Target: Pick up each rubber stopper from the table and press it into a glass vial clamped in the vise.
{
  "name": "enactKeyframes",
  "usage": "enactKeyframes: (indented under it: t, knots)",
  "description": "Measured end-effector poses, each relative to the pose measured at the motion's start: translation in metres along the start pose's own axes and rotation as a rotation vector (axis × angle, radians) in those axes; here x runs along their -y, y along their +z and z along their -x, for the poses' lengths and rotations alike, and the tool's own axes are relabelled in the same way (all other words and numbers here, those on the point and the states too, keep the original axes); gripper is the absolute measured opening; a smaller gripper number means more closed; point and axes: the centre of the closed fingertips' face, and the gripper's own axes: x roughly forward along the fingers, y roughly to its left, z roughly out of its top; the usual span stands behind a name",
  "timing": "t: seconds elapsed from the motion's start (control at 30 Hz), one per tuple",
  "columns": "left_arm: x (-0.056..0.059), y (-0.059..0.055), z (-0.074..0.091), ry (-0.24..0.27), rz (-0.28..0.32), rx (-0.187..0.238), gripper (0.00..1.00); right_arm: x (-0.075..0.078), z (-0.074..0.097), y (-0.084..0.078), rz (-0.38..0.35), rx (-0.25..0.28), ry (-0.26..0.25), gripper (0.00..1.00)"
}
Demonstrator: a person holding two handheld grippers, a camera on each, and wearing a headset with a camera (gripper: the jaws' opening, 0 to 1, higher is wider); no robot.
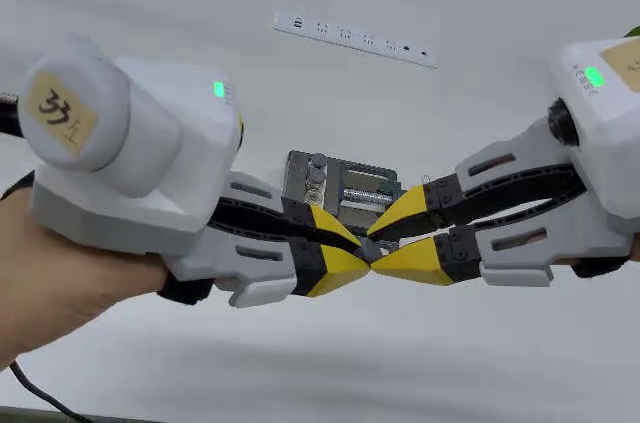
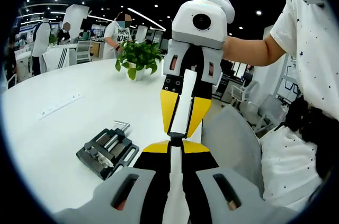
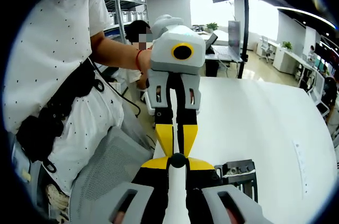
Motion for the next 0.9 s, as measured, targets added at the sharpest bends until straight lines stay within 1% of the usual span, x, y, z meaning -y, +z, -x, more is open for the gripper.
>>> enactKeyframes:
  t: [0.17, 0.3, 0.5, 0.8, 0.9]
  knots:
    - [-0.002, -0.001, 0.003, 0.001, 0.0, 0.006, 0.03, 0.001, -0.002, 0.002, -0.006, 0.009, 0.001, 0.05]
    - [-0.003, -0.002, 0.005, 0.001, -0.019, 0.006, 0.03, 0.003, -0.003, 0.003, -0.016, 0.015, 0.007, 0.04]
    - [-0.006, -0.006, 0.005, 0.003, -0.036, 0.005, 0.03, 0.004, -0.007, 0.002, -0.024, 0.005, 0.01, 0.04]
    - [-0.013, -0.009, 0.009, 0.02, -0.032, 0.058, 0.04, 0.011, -0.013, 0.003, -0.042, -0.013, 0.016, 0.04]
    - [-0.018, -0.013, 0.011, 0.03, -0.045, 0.054, 0.06, 0.016, -0.013, 0.004, -0.052, -0.016, 0.014, 0.04]
